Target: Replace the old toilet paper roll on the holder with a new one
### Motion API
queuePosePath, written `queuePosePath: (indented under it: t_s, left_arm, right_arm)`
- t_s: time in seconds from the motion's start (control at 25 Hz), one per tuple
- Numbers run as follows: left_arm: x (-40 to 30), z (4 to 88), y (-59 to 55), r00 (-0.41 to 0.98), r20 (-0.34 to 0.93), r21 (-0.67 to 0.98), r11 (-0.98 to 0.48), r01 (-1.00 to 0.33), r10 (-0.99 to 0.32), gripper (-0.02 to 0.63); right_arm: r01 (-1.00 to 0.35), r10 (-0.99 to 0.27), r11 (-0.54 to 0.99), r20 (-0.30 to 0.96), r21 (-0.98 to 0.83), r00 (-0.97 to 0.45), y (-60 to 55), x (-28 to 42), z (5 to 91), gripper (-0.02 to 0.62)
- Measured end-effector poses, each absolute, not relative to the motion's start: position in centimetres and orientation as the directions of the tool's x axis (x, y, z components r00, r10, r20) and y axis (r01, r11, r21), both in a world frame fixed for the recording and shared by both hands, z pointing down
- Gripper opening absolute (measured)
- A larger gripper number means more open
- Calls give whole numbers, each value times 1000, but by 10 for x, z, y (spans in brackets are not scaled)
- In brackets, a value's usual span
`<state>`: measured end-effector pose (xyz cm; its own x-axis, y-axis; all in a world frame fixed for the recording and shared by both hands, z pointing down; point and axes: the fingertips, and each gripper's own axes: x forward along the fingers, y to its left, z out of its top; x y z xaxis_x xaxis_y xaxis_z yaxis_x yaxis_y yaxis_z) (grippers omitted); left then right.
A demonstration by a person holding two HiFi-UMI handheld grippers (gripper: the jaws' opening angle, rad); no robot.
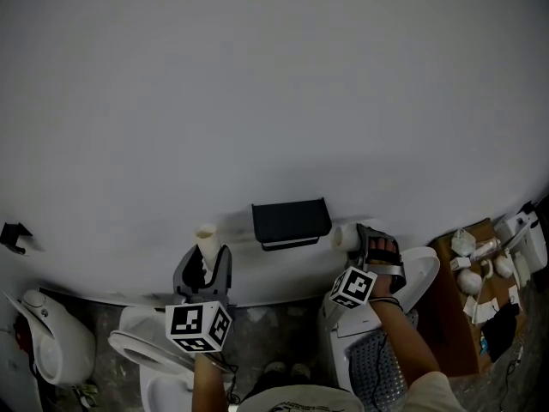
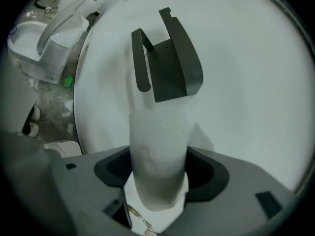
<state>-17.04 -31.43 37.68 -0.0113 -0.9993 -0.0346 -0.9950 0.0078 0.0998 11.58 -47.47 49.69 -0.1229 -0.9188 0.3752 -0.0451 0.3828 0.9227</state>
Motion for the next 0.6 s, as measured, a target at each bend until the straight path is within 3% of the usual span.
queuePosePath:
  t_s: [0.6]
  left_arm:
    - [-189,382,-303,-60,-16,101,58,-993,-998,204]
  right_arm:
    - [8,-905,395,390,919,-170,-470,76,514,301]
